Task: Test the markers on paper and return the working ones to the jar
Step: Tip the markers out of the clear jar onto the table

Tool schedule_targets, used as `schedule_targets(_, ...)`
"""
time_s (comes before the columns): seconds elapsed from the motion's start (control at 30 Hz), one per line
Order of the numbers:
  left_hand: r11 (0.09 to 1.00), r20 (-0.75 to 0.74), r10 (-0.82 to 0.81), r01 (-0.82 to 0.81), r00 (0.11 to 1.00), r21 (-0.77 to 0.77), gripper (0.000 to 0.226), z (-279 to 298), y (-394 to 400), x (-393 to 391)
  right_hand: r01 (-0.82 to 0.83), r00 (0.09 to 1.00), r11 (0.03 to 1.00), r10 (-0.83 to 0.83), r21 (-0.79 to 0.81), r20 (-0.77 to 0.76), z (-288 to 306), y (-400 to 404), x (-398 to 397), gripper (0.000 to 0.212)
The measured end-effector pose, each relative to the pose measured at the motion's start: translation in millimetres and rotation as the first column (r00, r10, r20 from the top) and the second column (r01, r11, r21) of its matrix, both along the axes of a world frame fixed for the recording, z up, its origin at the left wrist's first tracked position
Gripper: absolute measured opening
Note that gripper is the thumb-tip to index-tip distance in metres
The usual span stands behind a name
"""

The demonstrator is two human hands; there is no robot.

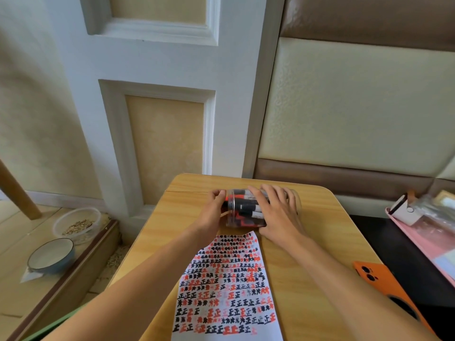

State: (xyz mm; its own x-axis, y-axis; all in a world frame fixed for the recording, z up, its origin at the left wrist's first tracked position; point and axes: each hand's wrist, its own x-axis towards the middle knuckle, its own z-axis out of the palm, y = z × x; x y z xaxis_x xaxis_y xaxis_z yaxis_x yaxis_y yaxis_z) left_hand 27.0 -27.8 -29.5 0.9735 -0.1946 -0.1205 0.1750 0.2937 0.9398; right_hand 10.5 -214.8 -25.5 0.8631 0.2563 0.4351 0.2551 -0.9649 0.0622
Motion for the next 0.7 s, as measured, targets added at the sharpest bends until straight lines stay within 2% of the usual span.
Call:
schedule_targets(0.1,0.998,-0.028,0.060,-0.060,0.998,-0.004,0.029,2,-5,4,-0.009,0.999,1.000,0.009,-0.022,0.031,2,5,3,0.108)
schedule_targets(0.3,0.990,0.012,0.142,-0.142,0.990,0.022,0.020,-3,-3,12,-0.014,0.999,0.998,0.017,-0.068,0.047,7,2,7,0.112)
schedule_targets(0.43,0.979,-0.015,0.205,-0.205,0.979,0.013,0.023,0,1,15,0.007,0.999,0.997,-0.004,-0.070,0.039,4,-2,9,0.115)
schedule_targets(0.6,0.988,0.006,0.152,-0.152,0.988,0.031,0.027,-3,-8,9,0.026,0.999,0.998,-0.025,-0.052,0.032,6,10,7,0.108)
schedule_targets(0.7,0.992,0.074,0.116,-0.120,0.991,0.047,0.028,-5,-8,10,0.046,0.998,0.998,-0.044,-0.051,0.042,9,10,7,0.107)
